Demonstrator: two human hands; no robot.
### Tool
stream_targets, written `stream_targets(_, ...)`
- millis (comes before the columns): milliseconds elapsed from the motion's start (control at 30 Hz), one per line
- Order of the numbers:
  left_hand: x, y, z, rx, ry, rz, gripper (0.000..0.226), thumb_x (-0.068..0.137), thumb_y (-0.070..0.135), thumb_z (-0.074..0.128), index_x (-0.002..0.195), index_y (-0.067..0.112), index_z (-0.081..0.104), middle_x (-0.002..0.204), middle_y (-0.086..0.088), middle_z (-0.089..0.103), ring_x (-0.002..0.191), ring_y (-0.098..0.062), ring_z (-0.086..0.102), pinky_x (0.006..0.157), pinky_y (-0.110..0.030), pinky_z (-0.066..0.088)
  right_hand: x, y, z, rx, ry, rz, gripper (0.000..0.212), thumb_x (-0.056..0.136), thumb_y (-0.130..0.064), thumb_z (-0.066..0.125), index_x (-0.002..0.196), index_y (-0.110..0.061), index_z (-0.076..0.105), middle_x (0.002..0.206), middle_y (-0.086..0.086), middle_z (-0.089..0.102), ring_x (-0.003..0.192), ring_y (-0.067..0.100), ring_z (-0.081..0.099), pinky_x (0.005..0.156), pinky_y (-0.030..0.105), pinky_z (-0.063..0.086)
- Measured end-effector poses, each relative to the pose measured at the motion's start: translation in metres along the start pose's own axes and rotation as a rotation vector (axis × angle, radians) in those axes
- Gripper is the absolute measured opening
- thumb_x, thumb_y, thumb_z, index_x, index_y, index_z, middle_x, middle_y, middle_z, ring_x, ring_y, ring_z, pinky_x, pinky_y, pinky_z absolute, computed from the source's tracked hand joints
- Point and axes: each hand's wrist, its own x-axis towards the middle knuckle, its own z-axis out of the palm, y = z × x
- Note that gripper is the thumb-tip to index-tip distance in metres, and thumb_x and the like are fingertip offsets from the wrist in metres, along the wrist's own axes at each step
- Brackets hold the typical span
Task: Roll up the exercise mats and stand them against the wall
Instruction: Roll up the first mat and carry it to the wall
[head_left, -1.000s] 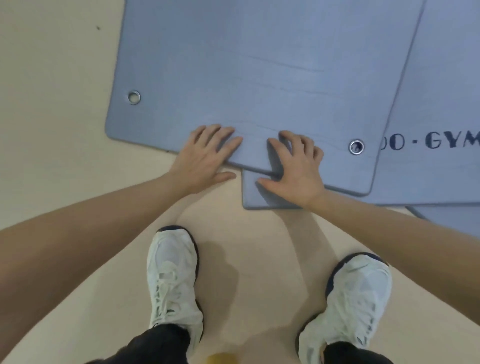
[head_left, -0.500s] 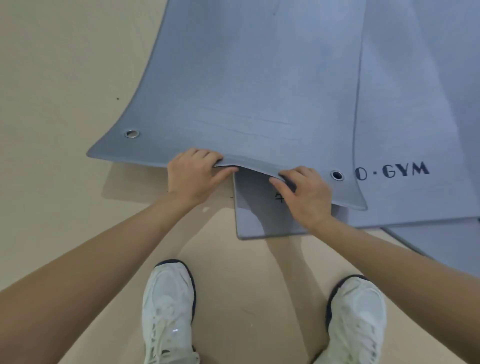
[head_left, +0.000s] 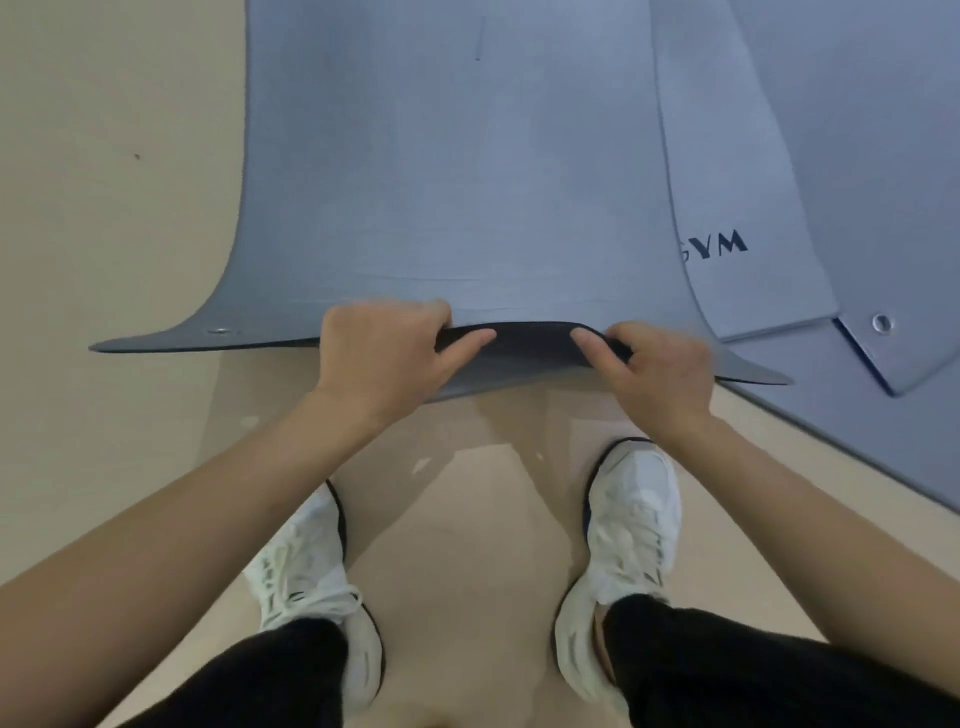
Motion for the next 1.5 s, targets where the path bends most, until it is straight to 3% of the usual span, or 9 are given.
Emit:
stream_targets(200, -0.022, -0.001, 0.025, 0.07, 0.368, 0.21, 0.015, 0.095, 0.031, 0.075, 0.102, 0.018, 0.078, 0.089, 0.0, 0.075, 0.074, -0.028, 0.068, 0.06, -0.035, 0.045, 0.007, 0.013, 0.017, -0.101, -0.226, 0.088, 0.06, 0.096, -0.068, 0.05, 0.073, -0.017, 0.068, 0.06, -0.003, 0.055, 0.063, 0.025, 0.055, 0.059, 0.032, 0.031)
stream_targets(267, -0.03, 0.005, 0.033, 0.081, 0.45, 0.224, 0.019, 0.087, 0.018, 0.08, 0.106, 0.023, 0.08, 0.105, 0.001, 0.077, 0.087, -0.027, 0.071, 0.073, -0.038, 0.047, 0.022, 0.013, 0.019, -0.136, -0.27, 0.094, 0.058, 0.095, -0.072, 0.046, 0.072, -0.021, 0.062, 0.061, -0.004, 0.054, 0.066, 0.024, 0.053, 0.062, 0.033, 0.031)
stream_targets(500, -0.051, -0.024, 0.071, 0.199, 0.045, 0.21, 0.07, 0.099, 0.06, 0.054, 0.155, 0.019, 0.046, 0.163, -0.007, 0.044, 0.146, -0.035, 0.039, 0.12, -0.048, 0.024, 0.069, 0.011, 0.034, -0.173, -0.402, -0.034, 0.054, 0.094, -0.074, 0.047, 0.092, -0.025, 0.069, 0.089, -0.001, 0.069, 0.088, 0.027, 0.063, 0.072, 0.035, 0.037)
stream_targets(633, -0.026, -0.038, 0.083, 0.111, -0.135, 0.15, 0.086, 0.094, 0.078, 0.045, 0.158, 0.021, 0.043, 0.165, -0.007, 0.041, 0.146, -0.037, 0.043, 0.12, -0.052, 0.027, 0.087, 0.003, 0.045, -0.316, -0.304, -0.165, 0.049, 0.095, -0.068, 0.051, 0.109, -0.026, 0.071, 0.109, -0.001, 0.072, 0.107, 0.027, 0.061, 0.099, 0.047, 0.034)
stream_targets(800, 0.004, -0.056, 0.095, -0.008, -0.354, 0.181, 0.095, 0.086, 0.089, 0.034, 0.159, 0.03, 0.038, 0.165, -0.002, 0.041, 0.146, -0.032, 0.045, 0.121, -0.049, 0.028, 0.044, -0.017, 0.059, -0.162, 0.094, -0.326, 0.037, 0.088, -0.046, 0.069, 0.109, -0.016, 0.073, 0.118, 0.008, 0.068, 0.11, 0.037, 0.06, 0.096, 0.052, 0.034)
stream_targets(933, 0.02, -0.061, 0.098, -0.075, -0.506, 0.148, 0.1, 0.078, 0.096, 0.024, 0.161, 0.039, 0.031, 0.17, 0.004, 0.031, 0.154, -0.027, 0.033, 0.125, -0.045, 0.021, 0.009, -0.002, 0.071, -0.301, -0.127, -0.392, 0.08, 0.084, -0.07, 0.064, 0.142, -0.016, 0.059, 0.153, 0.015, 0.051, 0.145, 0.041, 0.039, 0.12, 0.065, 0.015)
stream_targets(1033, 0.028, -0.06, 0.097, -0.086, -0.573, 0.121, 0.102, 0.074, 0.098, 0.021, 0.16, 0.043, 0.03, 0.17, 0.006, 0.03, 0.154, -0.027, 0.029, 0.124, -0.044, 0.019, 0.007, 0.011, 0.076, -0.426, -0.298, -0.382, 0.101, 0.082, -0.082, 0.056, 0.16, -0.022, 0.034, 0.167, 0.012, 0.031, 0.155, 0.041, 0.019, 0.122, 0.067, -0.001)
stream_targets(1300, 0.007, -0.056, 0.08, 0.037, -0.236, 0.118, 0.088, 0.085, 0.081, 0.049, 0.147, 0.019, 0.055, 0.144, -0.015, 0.052, 0.125, -0.041, 0.047, 0.112, -0.051, 0.03, 0.041, 0.019, 0.094, -0.322, -0.162, -0.386, 0.085, 0.082, -0.089, 0.047, 0.136, -0.024, 0.06, 0.125, 0.009, 0.06, 0.114, 0.036, 0.054, 0.105, 0.055, 0.036)
stream_targets(1500, -0.002, -0.076, 0.091, 0.069, -0.339, 0.098, 0.099, 0.082, 0.09, 0.043, 0.149, 0.017, 0.053, 0.146, -0.012, 0.056, 0.137, -0.034, 0.049, 0.123, -0.057, 0.026, 0.048, 0.013, 0.09, -0.301, -0.328, -0.246, 0.089, 0.08, -0.093, 0.031, 0.124, -0.024, 0.065, 0.108, 0.003, 0.061, 0.103, 0.029, 0.056, 0.089, 0.042, 0.042)
